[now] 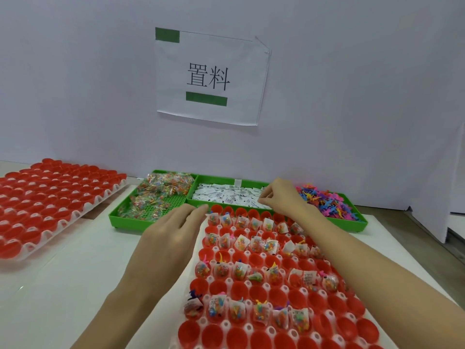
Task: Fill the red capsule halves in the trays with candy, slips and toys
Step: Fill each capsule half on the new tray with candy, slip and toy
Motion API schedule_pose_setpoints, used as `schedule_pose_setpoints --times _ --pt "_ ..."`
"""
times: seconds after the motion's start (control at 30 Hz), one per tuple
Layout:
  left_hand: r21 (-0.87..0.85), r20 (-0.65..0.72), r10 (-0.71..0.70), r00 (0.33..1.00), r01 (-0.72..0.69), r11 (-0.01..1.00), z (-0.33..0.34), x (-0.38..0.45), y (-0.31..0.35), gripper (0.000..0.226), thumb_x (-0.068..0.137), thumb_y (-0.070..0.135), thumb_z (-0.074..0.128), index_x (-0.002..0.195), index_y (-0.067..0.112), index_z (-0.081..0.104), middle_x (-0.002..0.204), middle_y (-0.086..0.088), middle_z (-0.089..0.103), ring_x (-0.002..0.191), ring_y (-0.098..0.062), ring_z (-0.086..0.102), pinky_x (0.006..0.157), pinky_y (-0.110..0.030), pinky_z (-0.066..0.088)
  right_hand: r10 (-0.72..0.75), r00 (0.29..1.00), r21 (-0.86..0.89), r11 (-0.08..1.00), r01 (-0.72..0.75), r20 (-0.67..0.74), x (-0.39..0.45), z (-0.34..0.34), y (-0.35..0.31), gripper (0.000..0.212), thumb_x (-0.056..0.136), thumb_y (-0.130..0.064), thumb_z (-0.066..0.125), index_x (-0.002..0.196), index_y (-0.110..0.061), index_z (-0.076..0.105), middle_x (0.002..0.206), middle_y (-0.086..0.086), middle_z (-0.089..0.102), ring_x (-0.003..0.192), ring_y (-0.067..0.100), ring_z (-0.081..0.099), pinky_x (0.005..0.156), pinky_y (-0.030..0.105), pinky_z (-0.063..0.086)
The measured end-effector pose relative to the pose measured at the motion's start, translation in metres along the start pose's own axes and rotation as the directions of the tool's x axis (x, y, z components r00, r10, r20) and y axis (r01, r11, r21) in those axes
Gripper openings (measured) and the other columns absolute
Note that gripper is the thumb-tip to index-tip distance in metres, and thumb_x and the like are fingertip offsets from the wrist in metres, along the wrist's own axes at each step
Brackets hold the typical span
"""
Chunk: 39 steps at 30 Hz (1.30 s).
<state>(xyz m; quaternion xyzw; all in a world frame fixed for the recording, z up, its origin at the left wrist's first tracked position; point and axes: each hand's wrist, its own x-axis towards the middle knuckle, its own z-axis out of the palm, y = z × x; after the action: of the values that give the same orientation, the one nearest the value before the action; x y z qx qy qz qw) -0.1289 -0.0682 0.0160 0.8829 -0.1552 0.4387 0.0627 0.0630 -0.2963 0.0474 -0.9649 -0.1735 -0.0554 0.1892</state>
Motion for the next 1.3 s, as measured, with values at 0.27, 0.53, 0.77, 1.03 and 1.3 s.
schedule_pose_setpoints --times 0.27,0.53,0.77,1.03,1.3 --pt "-0.013 0.018 0.01 1.0 -0.01 1.0 0.002 -0.002 0.001 0.057 0.067 -0.014 0.087 0.12 -0.001 0.071 0.097 -0.01 0.07 0.079 -0.025 0.068 0.062 -0.034 0.06 0.049 0.993 -0.172 0.985 -0.03 0.107 0.026 0.012 0.002 0.021 0.087 -0.022 0.08 0.095 -0.003 0.08 0.097 0.011 0.078 0.091 0.024 0.073 0.081 0.033 0.058" --pt "-0.02 0.027 0.005 1.0 -0.004 1.0 0.004 -0.003 0.0 0.052 0.071 -0.012 0.085 0.12 0.0 0.072 0.097 -0.009 0.07 0.076 -0.024 0.067 0.057 -0.036 0.058 -0.009 0.997 -0.179 0.984 0.023 0.077 0.023 0.013 0.003 0.007 0.088 -0.005 0.074 0.092 -0.003 0.079 0.095 0.011 0.077 0.085 0.022 0.073 0.075 0.029 0.058" --pt "-0.033 0.025 -0.004 1.0 0.005 0.999 0.005 -0.005 0.003 0.051 0.071 -0.013 0.085 0.118 0.001 0.072 0.096 -0.008 0.07 0.075 -0.024 0.066 0.056 -0.036 0.058 -0.005 1.0 -0.132 0.991 0.004 -0.004 0.014 0.004 0.01 0.015 0.086 0.007 0.065 0.089 0.004 0.079 0.098 0.016 0.077 0.088 0.024 0.073 0.08 0.037 0.062" --pt "-0.048 0.028 -0.018 0.999 0.02 0.999 0.006 -0.005 0.004 0.047 0.074 -0.01 0.084 0.118 0.003 0.073 0.094 -0.006 0.07 0.073 -0.023 0.066 0.054 -0.033 0.057 0.074 0.996 0.022 0.997 -0.073 -0.043 0.008 0.007 0.02 0.011 0.086 0.002 0.073 0.094 -0.002 0.08 0.103 0.013 0.077 0.084 0.015 0.069 0.071 0.023 0.05" --pt "-0.037 0.031 -0.017 0.999 0.018 0.999 0.006 -0.005 0.004 0.046 0.074 -0.009 0.085 0.117 0.003 0.073 0.095 -0.005 0.07 0.074 -0.022 0.066 0.056 -0.033 0.058 0.119 0.99 0.175 0.979 -0.105 -0.074 0.011 0.009 0.028 0.025 0.093 -0.027 0.073 0.091 -0.003 0.08 0.094 0.012 0.078 0.06 0.014 0.058 0.053 0.02 0.04"
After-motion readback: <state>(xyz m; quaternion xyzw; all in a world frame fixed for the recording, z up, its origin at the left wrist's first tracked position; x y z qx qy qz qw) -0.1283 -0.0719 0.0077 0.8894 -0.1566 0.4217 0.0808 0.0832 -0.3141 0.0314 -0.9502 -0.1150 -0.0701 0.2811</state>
